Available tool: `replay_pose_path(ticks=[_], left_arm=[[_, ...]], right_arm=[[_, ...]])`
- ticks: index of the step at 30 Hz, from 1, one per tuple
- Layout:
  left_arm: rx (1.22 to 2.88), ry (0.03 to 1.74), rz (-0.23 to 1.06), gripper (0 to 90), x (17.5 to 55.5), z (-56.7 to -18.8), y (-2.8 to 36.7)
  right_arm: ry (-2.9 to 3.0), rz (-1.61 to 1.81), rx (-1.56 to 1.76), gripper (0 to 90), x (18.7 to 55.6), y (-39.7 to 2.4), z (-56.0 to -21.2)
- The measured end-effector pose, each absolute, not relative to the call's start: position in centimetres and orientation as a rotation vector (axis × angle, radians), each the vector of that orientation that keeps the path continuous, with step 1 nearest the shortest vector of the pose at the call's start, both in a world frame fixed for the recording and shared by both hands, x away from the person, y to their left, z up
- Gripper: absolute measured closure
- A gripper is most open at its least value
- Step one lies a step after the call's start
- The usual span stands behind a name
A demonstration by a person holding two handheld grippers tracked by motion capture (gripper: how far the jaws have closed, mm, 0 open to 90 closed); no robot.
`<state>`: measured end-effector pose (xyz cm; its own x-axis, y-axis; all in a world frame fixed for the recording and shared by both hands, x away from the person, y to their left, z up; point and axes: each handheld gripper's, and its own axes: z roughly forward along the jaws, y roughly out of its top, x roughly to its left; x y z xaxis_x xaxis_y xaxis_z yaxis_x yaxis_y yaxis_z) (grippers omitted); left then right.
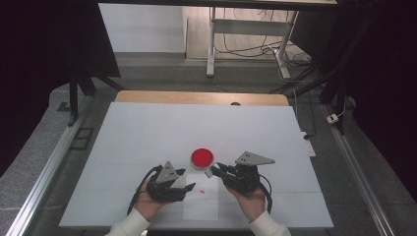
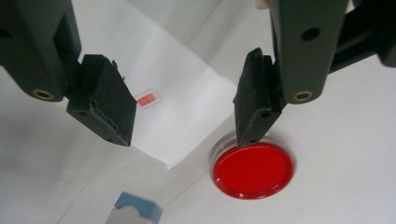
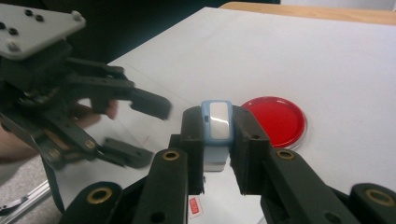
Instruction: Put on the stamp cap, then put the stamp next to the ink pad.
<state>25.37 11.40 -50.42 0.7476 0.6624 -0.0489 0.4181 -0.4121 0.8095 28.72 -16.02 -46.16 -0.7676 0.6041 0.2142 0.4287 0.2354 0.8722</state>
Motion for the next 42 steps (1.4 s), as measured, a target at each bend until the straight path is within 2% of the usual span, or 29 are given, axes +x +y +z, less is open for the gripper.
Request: replay_pose_path(ticks=[13, 26, 42], left_arm=[[2.031, 0.898, 0.378, 37.5, 23.1, -50.7, 17.3], [2.007, 0.968, 0.393, 37.5, 21.5, -51.5, 21.0], [1.987, 1.019, 0.403, 35.2, 21.5, -51.8, 22.2]], right_arm=[[2.319, 1.538, 0.933, 75.6, 29.0, -16.6, -46.0], [2.309, 1.513, 0.897, 75.7, 29.6, -17.5, -46.0], [2.307, 1.501, 0.868, 75.6, 29.7, -17.6, -46.0]])
